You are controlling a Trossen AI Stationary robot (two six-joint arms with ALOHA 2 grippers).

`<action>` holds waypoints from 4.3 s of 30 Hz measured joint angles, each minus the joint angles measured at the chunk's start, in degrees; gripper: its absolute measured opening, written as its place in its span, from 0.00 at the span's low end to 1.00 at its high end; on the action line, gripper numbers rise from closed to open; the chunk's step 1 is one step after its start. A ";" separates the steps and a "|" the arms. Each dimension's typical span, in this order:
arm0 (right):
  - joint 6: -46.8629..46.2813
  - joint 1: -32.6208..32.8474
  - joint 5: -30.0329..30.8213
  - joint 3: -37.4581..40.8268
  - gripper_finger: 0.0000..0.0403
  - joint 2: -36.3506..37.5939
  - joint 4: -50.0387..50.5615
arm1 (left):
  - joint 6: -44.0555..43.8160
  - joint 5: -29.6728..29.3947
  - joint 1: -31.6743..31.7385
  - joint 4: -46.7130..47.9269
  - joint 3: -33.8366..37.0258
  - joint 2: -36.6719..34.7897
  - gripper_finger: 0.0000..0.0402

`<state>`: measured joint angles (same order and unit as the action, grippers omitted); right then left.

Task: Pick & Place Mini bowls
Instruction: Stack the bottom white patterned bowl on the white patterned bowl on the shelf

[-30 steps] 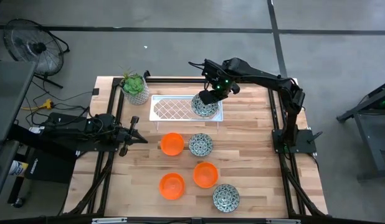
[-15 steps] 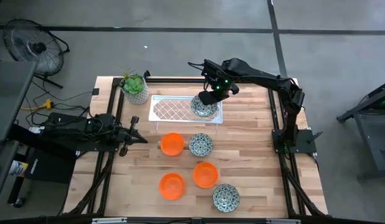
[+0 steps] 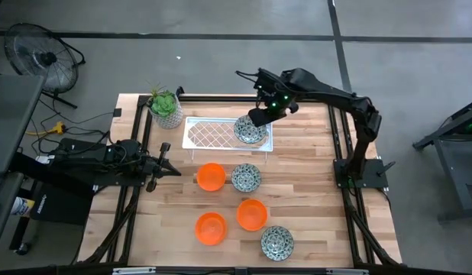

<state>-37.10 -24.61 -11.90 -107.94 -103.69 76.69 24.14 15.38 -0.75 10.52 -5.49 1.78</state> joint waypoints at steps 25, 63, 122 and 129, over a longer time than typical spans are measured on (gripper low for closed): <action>-0.37 19.10 7.56 -0.01 0.38 10.92 13.31 | 0.00 0.00 -0.02 -0.02 0.02 0.02 0.00; 9.36 65.52 7.17 21.70 0.38 10.52 -8.49 | 0.00 -0.01 0.00 0.00 0.02 0.00 0.00; 38.62 73.78 16.04 28.24 0.34 -6.31 -33.59 | 0.00 -0.02 0.00 0.00 0.01 0.00 0.00; 38.68 73.78 15.57 28.24 0.34 -6.71 -34.11 | 0.00 -0.01 0.00 0.00 0.02 0.00 0.00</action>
<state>1.58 49.17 3.68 -79.70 -110.39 42.57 24.14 15.36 -0.75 10.52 -5.48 1.78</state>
